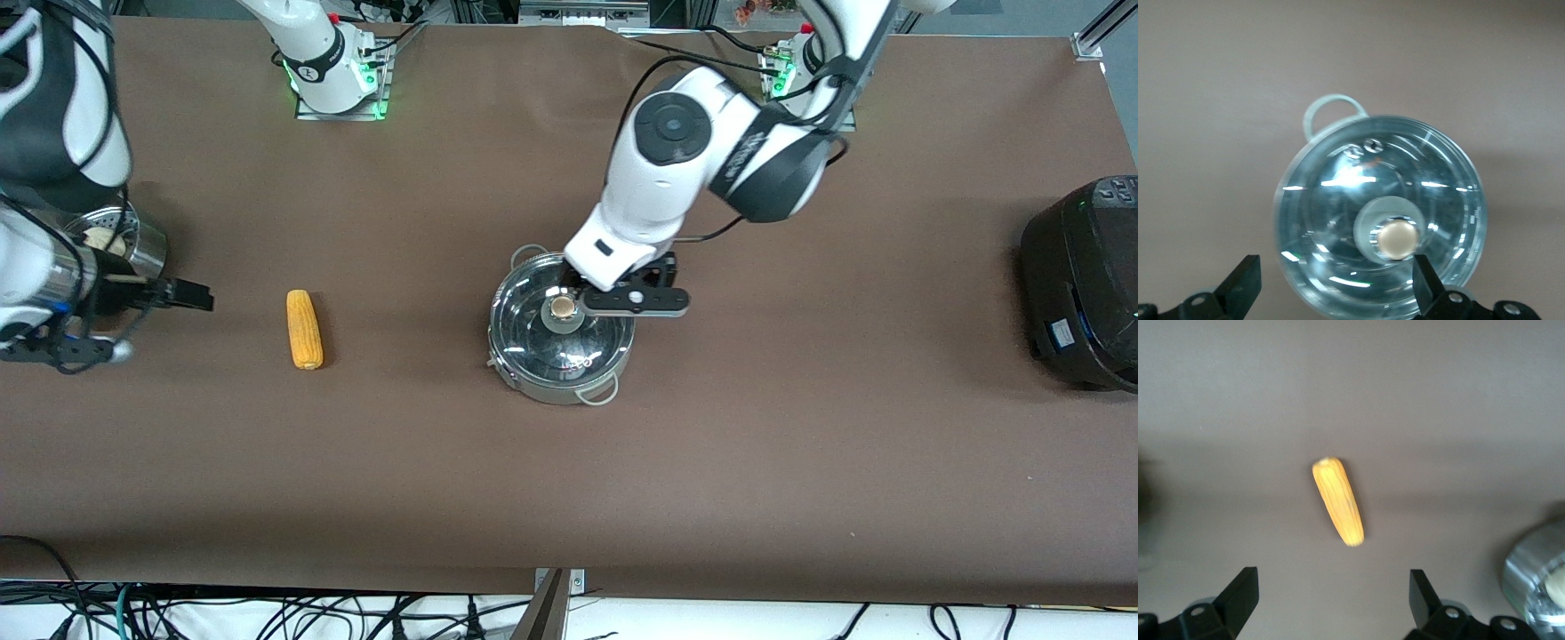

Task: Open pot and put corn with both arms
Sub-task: 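Reach the left gripper to the lid knob while the right gripper approaches the corn, then grasp the lid knob with the left gripper while the right gripper grasps the corn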

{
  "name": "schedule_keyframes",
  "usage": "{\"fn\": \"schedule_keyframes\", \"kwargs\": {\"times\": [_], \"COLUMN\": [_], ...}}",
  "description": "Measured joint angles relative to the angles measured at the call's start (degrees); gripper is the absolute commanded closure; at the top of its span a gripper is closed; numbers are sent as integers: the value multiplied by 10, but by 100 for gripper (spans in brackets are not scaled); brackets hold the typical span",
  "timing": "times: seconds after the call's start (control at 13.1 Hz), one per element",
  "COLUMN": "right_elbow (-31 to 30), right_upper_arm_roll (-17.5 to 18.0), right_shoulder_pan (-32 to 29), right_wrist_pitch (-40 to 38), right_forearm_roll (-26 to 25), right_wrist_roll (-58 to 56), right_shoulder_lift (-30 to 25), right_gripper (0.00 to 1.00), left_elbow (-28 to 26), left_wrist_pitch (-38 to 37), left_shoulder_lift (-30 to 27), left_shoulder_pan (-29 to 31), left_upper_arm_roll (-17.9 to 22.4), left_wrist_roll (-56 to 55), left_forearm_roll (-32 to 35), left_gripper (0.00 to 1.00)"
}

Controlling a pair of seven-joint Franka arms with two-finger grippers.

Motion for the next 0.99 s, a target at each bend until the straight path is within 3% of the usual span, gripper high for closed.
{"fn": "schedule_keyframes", "kwargs": {"times": [0.15,0.38,0.99], "right_elbow": [-27,-86,-215], "right_upper_arm_roll": [1,0,3], "right_shoulder_pan": [8,8,7], "right_wrist_pitch": [77,172,343], "right_forearm_roll": [37,51,56], "right_wrist_roll": [-29,-53,-149], "right_shoulder_lift": [29,48,49], "right_gripper": [0,0,0], "left_elbow": [0,0,0], "left_wrist_pitch": [38,95,101], "left_shoulder_lift": [28,56,68], "left_shoulder_pan": [-19,-29,-32], "left_upper_arm_roll": [0,1,6], "left_wrist_roll": [-11,-11,-9], "left_forearm_roll": [0,0,14], "left_gripper": [0,0,0]}}
